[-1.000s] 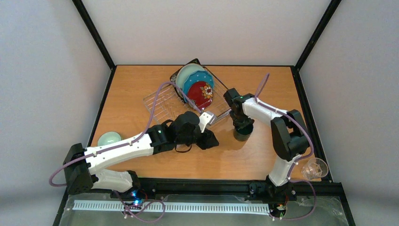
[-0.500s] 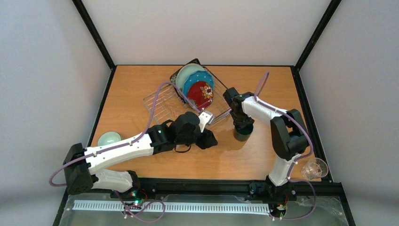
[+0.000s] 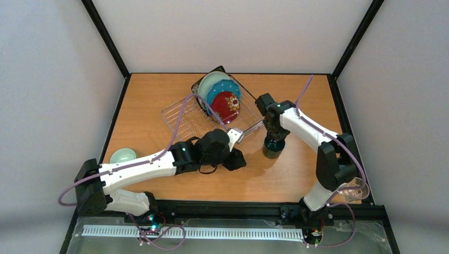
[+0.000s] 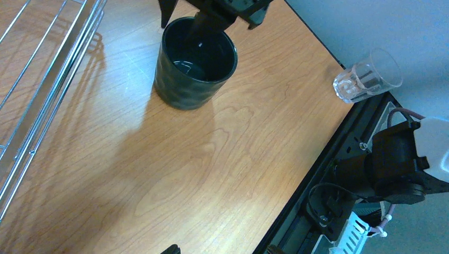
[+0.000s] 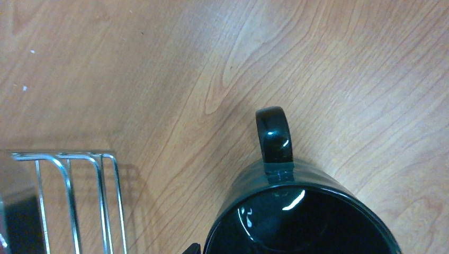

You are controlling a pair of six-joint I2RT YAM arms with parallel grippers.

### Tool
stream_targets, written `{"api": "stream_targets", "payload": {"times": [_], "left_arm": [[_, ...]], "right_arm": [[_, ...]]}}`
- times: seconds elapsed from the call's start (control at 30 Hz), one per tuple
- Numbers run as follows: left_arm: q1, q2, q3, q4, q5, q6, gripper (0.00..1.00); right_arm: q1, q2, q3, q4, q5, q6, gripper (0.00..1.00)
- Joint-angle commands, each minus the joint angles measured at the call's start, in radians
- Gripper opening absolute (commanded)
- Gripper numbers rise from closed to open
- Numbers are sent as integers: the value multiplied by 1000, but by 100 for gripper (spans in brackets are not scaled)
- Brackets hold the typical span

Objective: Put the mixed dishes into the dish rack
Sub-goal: Place the cup at the center of the board, then grab the cup from the center of the board.

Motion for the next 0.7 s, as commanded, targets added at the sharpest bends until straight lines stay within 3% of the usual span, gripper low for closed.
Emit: {"api": "stream_targets", "payload": {"times": [0.0, 0.33, 0.67], "left_arm": [[-15, 34, 47, -1, -23, -10, 92], [-16, 216, 187, -27, -58, -43, 92], [-15, 539, 641, -266, -101, -232, 92]], "right_arm": [[12, -73, 22, -49, 55, -1, 54], [12, -201, 53, -103, 148, -89, 54], [-27, -260, 72, -131, 287, -253, 55]]}}
